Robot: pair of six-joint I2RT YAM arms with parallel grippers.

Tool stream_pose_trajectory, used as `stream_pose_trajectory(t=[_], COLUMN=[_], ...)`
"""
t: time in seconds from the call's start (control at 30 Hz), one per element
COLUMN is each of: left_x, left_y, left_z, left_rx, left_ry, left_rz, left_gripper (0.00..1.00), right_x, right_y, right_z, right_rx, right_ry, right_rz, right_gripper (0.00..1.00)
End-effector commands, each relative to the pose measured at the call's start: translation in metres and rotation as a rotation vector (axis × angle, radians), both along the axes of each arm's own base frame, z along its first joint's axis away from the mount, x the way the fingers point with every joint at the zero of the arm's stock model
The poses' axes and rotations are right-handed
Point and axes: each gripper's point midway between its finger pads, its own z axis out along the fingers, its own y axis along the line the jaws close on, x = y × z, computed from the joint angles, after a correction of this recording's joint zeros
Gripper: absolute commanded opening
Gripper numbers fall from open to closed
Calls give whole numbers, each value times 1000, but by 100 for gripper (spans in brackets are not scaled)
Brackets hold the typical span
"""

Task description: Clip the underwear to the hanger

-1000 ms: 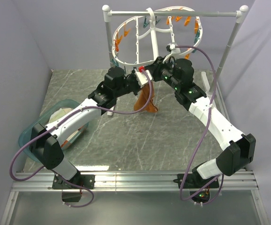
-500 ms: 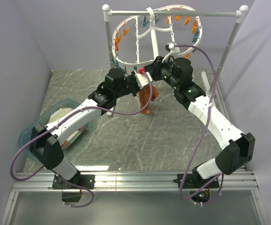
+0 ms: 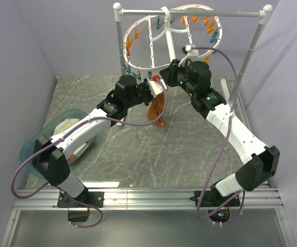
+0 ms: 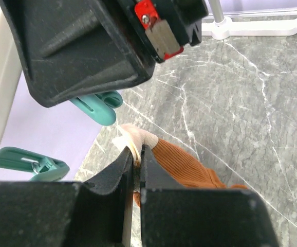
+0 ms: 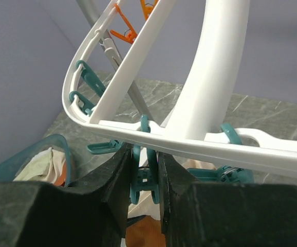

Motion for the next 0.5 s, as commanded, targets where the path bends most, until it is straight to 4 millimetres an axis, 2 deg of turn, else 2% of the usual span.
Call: stream_pose_trajectory(t=[0.0,0.2,0.23,0.47], left_x=[-2,5,5,3], left_y=[3,5,5,0], left_z=[19,21,21,27], left_rx=[-24,-21,-23,-32], left_ry=[-51,-52,-52,-51], left_rz=[-8,30,30,11], left_gripper=[0,0,0,0], right_x=[4,5,8,13], right_y=[-4,-7,-12,-10], right_z=[39,34,40,27], right_rx=[38,45,51,53], right_ry=[-109,-68,-67,-10], right_rz=[-26,-49,-84,-119], right_gripper=[0,0,0,0])
